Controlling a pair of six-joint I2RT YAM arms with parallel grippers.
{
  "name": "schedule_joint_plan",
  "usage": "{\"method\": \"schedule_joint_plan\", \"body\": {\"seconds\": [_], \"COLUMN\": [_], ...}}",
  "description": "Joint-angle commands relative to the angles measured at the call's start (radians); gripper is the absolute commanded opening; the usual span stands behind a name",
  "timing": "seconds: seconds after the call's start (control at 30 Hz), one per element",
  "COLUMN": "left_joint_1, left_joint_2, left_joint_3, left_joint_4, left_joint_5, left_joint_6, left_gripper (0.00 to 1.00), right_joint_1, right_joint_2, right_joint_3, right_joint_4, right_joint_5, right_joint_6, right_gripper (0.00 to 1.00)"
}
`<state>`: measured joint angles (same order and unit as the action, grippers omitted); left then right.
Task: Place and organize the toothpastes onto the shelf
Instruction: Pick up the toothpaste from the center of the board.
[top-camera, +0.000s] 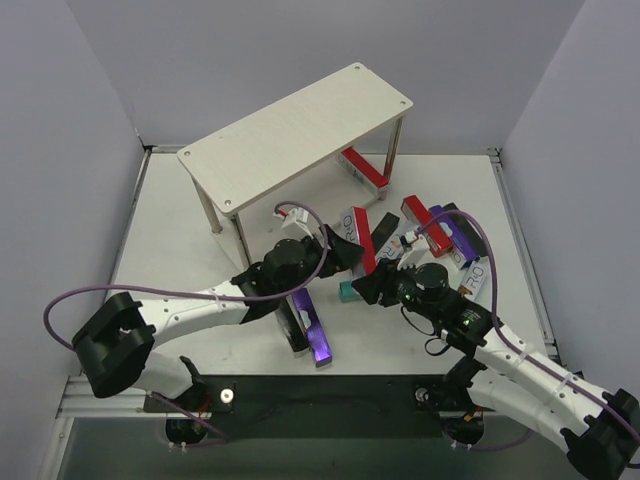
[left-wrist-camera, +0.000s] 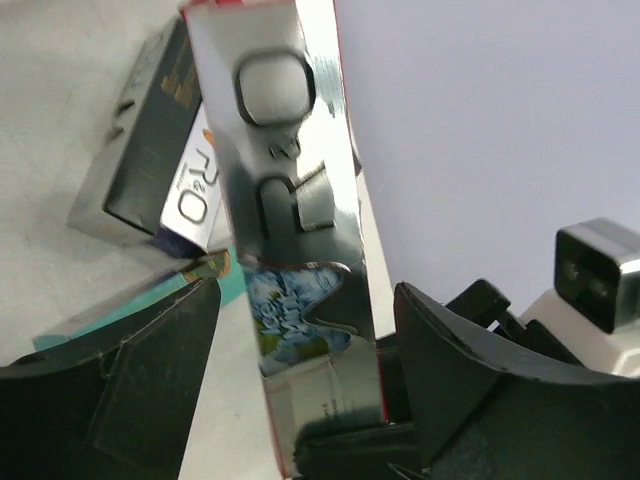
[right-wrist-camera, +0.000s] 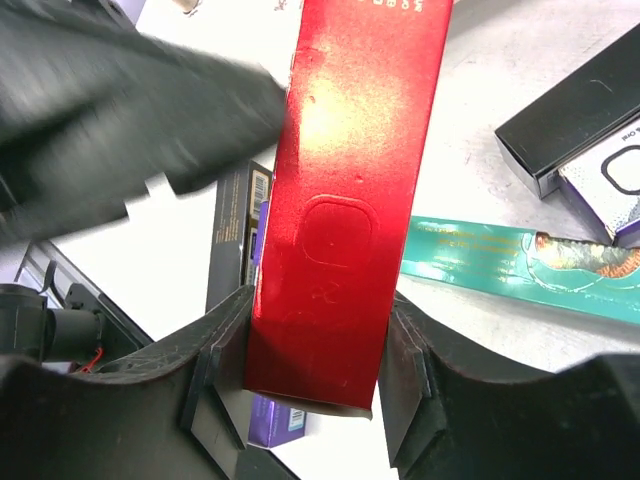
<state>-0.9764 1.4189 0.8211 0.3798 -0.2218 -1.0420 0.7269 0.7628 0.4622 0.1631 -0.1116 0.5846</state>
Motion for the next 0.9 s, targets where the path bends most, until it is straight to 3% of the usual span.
{"method": "schedule_joint_plan", "body": {"seconds": [0.0, 0.17, 0.37, 0.63, 0.87], "left_joint_1": [0.126, 0.215, 0.245, 0.237, 0.228], "left_joint_2": [-0.092, -0.1, -0.057, 0.047, 0.126], "left_joint_3": [-0.094, -0.229, -0.303, -0.226, -0.178], "left_joint_4": [0.31, 0.594, 0.844, 0.976, 1.073], "left_joint_5": [0.165, 0.362, 0.421, 0.452, 0.449], "left_joint_6": [0.002, 0.003, -0.013, -0.076, -0.141], "left_gripper": [0.84, 0.92, 0.95, 0.97, 0.97], "right_joint_1": [-0.021, -0.095, -0.221, -0.259, -0.264], "right_joint_2": [-0.028, -0.033, -0.025, 0.055, 0.075], "right_joint_3": [0.058, 0.058, 0.05, 0.038, 0.032], "right_joint_4": [0.061, 0.114, 0.268, 0.551, 0.584], "right_joint_5": [-0.048, -0.164, -0.394, -0.585, -0.626], "right_joint_6": [0.02, 0.081, 0.217, 0.444, 0.475], "right_gripper": [0.22, 0.2, 0.18, 0.18, 0.17]}}
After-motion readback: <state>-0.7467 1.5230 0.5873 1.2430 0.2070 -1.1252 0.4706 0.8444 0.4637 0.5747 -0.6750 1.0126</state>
